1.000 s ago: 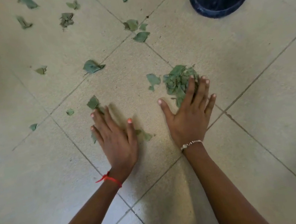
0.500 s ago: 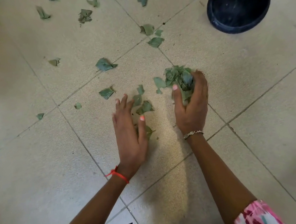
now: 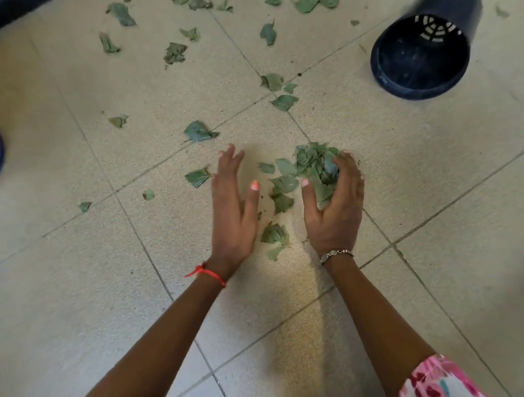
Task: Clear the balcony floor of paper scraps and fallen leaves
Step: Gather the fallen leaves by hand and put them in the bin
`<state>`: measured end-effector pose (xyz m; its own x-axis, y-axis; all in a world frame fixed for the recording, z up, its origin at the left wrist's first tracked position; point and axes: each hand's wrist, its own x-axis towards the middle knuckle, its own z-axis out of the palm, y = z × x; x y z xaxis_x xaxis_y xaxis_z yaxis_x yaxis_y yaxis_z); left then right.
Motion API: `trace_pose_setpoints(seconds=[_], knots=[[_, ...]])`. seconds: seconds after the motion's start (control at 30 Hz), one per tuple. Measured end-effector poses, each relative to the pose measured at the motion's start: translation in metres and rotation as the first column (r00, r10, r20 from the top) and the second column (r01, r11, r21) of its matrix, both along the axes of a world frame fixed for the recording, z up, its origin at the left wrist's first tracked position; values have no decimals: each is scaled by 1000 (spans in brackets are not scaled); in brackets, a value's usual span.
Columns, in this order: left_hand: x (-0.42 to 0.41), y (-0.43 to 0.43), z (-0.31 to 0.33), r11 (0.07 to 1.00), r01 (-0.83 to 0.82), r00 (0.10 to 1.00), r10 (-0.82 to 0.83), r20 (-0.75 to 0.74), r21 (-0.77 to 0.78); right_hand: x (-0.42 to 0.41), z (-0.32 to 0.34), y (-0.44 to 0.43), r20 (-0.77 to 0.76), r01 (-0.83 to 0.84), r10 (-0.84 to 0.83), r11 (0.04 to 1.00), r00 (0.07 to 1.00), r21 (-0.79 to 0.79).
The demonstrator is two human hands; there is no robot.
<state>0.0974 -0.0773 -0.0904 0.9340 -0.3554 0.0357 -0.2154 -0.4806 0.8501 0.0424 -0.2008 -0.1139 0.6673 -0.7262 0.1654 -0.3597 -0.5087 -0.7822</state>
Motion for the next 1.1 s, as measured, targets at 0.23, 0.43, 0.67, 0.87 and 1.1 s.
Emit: trace_pose_setpoints(seconds=[0.23, 0.43, 0.67, 0.87, 1.1], knots=[[12, 52, -14, 944, 44, 998, -56, 27, 326, 2, 0, 2, -213, -24, -16, 983, 977, -182], [17, 59, 3, 992, 127, 992, -127, -27, 11, 0, -5, -1, -217, -41, -1, 982, 976, -187], [60, 124, -9, 855, -265, 964, 235, 121, 445, 1, -4, 0, -215, -35, -9, 979, 977, -202], [62, 119, -17, 809, -298, 947, 316, 53, 507, 3, -4, 5, -219, -40, -3, 980, 976, -193], [73, 66, -3, 984, 122, 992, -118, -34, 130, 3, -4, 4, -239, -46, -4, 978, 971, -203]])
